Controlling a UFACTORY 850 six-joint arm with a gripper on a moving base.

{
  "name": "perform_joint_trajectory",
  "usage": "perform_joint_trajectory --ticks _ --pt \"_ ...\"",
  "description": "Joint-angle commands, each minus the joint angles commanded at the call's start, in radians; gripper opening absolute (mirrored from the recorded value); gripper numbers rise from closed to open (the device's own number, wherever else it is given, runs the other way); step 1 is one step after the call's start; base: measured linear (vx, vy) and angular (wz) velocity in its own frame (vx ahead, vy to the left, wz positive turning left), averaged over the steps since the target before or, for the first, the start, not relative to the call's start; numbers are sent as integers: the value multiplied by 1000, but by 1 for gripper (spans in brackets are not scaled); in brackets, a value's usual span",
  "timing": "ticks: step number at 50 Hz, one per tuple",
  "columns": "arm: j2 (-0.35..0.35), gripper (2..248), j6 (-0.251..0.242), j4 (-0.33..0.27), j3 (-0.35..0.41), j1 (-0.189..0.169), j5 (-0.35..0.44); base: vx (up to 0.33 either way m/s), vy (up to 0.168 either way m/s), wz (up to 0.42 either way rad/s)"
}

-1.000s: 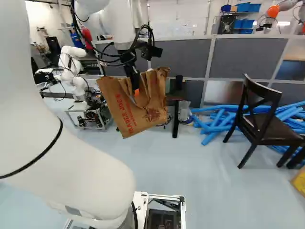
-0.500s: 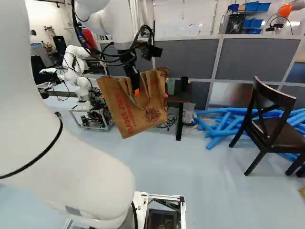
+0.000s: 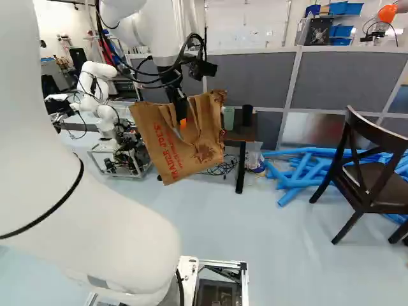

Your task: Pick up the bag on the ground and place it on the table

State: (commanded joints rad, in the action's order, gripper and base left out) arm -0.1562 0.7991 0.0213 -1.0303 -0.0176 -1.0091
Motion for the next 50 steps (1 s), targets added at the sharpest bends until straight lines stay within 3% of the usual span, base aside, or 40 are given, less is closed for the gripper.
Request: perform_joint_trajectory --ticks 29,50 --pt "0 21 0 0 0 0 0 207 19 -10" --pt "0 21 0 0 0 0 0 190 103 135"
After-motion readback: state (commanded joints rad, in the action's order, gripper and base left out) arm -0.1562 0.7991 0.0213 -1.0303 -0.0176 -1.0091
